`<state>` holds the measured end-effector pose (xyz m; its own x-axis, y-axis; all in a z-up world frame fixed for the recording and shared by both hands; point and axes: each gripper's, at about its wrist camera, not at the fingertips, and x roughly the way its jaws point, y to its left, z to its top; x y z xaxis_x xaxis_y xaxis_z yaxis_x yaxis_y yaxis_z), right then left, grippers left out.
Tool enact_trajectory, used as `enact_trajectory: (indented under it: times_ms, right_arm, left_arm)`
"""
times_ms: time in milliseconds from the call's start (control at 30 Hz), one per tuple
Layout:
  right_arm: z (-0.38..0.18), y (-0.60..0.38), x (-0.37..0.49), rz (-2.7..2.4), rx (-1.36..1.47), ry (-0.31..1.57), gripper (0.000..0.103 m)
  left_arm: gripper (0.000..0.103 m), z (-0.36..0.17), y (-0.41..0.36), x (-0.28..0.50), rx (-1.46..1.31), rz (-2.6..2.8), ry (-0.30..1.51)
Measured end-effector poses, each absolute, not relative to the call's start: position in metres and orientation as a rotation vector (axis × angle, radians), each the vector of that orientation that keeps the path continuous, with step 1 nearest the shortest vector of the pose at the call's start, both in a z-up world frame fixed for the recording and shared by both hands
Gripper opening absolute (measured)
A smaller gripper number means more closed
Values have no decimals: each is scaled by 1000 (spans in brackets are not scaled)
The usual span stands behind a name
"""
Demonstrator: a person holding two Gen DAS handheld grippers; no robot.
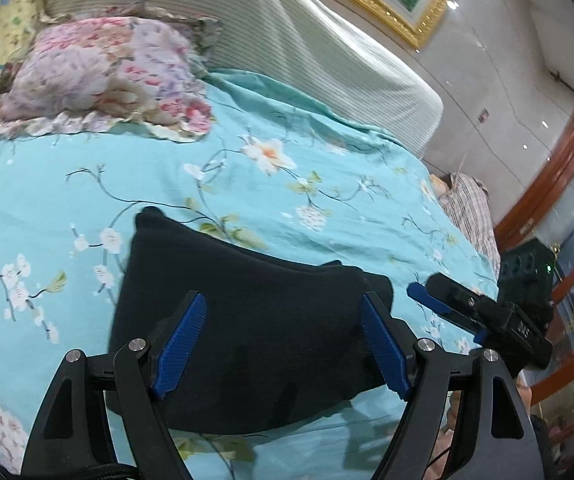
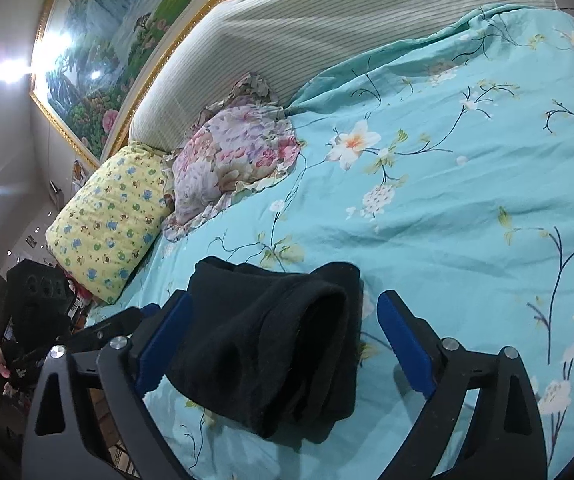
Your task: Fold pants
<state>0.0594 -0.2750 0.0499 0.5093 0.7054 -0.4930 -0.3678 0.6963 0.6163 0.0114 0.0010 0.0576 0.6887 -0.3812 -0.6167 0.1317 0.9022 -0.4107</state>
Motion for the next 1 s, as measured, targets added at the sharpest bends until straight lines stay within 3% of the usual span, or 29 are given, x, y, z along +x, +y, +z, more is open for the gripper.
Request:
enact_trajectory:
  times_ms: [1000]
  right_arm:
    - [30,-252,34,633,425,864,97]
  left_arm:
    - [81,18,53,37,-386,-237,897]
